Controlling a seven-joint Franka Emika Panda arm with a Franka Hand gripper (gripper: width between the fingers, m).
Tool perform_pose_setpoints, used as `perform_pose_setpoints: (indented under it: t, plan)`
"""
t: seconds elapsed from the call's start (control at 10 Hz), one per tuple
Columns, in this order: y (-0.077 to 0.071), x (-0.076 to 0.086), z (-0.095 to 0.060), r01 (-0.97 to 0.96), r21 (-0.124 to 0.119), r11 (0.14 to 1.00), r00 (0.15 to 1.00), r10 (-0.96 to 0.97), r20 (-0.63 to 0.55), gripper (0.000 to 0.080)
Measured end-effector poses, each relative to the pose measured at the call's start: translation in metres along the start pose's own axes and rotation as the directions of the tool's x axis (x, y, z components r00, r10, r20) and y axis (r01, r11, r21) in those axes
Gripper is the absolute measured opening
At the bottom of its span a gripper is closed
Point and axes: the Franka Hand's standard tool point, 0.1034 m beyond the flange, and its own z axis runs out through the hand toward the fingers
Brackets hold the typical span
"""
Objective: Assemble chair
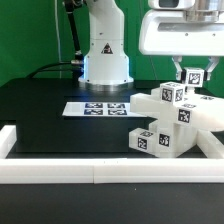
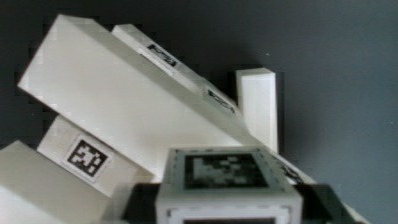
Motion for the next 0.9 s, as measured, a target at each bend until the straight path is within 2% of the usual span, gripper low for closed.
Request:
perform_pose_setpoints:
  t: [0.5,0.9]
  plan:
    - [-0.0001,-0.0001,0.0085,0.001,-0.009,1.0,1.0,-0.001,-0.003,0.0281]
    - [0.0005,0.0019,0.0085,-0.001,-0.008,1.0,1.0,0.001,-0.012,0.0281]
